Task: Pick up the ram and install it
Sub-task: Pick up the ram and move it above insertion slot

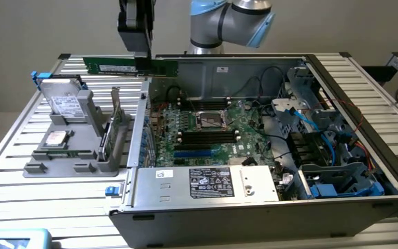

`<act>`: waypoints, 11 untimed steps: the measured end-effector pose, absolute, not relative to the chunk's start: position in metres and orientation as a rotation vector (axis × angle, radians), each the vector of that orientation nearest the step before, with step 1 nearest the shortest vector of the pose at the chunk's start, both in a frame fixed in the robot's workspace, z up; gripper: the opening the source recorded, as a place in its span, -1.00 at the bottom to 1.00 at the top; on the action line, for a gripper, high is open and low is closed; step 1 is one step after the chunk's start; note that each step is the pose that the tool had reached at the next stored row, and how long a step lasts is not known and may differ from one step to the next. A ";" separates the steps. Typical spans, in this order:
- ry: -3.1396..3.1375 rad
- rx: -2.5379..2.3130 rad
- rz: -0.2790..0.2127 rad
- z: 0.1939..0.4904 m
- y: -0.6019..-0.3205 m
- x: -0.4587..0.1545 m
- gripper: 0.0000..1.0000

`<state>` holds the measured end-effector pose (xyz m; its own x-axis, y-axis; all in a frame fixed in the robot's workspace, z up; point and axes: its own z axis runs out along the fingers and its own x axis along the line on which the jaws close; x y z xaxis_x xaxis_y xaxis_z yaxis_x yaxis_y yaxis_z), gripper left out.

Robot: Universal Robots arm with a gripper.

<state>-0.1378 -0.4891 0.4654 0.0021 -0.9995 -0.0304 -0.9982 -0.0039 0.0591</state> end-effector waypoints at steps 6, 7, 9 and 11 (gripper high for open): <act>-2.204 2.211 -0.103 0.462 -0.489 -0.111 -0.73; -2.205 2.212 -0.104 0.461 -0.489 -0.106 -0.73; -2.205 2.212 -0.105 0.458 -0.489 -0.097 -0.73; -2.205 2.212 -0.105 0.454 -0.489 -0.088 -0.73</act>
<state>-0.0878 -0.4891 0.4545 0.0022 -0.9993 -0.0363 -0.9982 -0.0043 0.0591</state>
